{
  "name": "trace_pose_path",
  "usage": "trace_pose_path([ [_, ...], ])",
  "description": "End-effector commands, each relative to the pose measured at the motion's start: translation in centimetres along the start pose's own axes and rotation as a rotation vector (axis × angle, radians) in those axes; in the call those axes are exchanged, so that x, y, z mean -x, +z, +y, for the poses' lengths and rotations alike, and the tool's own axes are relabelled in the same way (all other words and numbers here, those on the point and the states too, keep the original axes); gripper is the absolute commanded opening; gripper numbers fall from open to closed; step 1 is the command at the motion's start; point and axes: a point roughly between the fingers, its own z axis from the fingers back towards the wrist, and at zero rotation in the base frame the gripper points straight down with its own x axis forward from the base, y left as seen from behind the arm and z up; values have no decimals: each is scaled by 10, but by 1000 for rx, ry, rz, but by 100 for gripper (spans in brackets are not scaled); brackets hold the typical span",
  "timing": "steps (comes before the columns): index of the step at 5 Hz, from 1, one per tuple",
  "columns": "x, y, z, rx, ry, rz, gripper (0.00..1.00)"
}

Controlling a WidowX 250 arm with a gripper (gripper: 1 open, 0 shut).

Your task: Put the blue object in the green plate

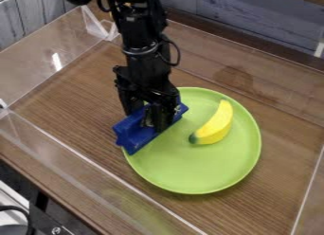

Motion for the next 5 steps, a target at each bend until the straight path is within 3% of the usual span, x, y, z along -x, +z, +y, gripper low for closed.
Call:
trace_pose_path([
  [1, -7, 5, 1, -16, -15, -25, 0],
  [5, -9, 2, 1, -24, -35, -21, 0],
])
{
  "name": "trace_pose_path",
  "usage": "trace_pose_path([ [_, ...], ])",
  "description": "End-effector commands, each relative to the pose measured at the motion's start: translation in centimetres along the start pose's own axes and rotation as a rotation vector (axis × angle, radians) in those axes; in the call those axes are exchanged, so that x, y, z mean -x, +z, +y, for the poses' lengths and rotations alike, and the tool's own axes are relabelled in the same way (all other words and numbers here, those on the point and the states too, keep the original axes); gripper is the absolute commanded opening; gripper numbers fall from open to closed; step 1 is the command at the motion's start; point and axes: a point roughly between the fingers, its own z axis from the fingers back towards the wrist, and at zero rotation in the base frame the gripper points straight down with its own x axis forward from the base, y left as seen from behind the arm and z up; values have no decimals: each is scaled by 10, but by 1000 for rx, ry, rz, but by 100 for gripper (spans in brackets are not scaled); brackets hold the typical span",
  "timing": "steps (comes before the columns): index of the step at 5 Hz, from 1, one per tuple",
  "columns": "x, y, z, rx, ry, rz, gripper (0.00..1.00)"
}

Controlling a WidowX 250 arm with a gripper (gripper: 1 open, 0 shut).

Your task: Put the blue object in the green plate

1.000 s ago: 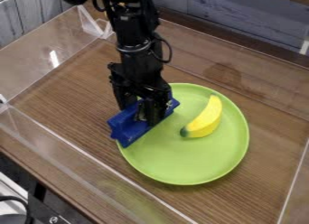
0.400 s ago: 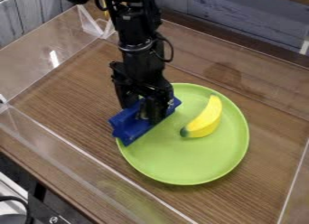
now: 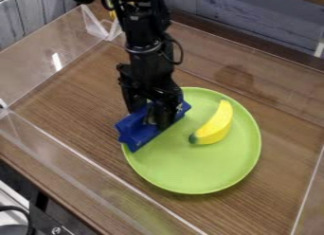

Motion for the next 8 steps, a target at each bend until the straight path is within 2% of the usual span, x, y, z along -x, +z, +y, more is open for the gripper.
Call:
trace_pose_path([
  [1, -5, 3, 1, -16, -18, -16, 0],
  [5, -7, 1, 1, -24, -40, -14, 0],
  [6, -5, 5, 3, -29, -24, -12, 100],
  [8, -2, 20, 6, -37, 4, -9, 100],
])
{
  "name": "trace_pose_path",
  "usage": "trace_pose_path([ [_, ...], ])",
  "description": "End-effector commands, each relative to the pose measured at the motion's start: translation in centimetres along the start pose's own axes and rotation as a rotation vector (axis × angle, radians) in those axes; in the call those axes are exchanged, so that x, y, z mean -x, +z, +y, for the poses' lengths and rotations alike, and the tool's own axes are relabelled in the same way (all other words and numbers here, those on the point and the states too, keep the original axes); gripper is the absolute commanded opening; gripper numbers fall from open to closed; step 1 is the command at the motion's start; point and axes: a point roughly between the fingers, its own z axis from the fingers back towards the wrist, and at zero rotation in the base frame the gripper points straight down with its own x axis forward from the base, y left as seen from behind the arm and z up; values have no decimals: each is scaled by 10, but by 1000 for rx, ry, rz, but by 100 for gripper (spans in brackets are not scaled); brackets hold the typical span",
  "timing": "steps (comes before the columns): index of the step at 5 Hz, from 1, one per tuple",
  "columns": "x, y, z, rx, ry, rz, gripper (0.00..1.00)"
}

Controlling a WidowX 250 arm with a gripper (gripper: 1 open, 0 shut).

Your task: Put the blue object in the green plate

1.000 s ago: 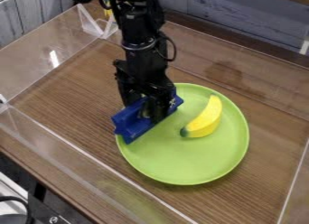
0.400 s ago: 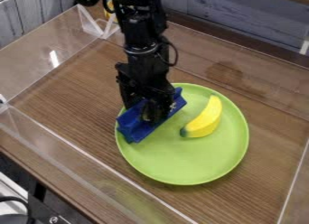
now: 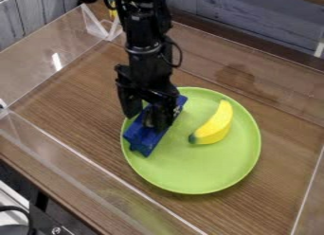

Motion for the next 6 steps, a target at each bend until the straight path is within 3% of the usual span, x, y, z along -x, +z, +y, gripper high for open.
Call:
trace_pose_path([
  [1, -4, 26, 5, -29, 14, -58, 100],
  [2, -3, 50, 6, -48, 38, -95, 100],
  [3, 2, 72, 7, -47, 74, -131, 100],
  [4, 6, 78, 4, -45, 83, -142, 100],
  [6, 6, 69, 1, -38, 88, -141, 100],
])
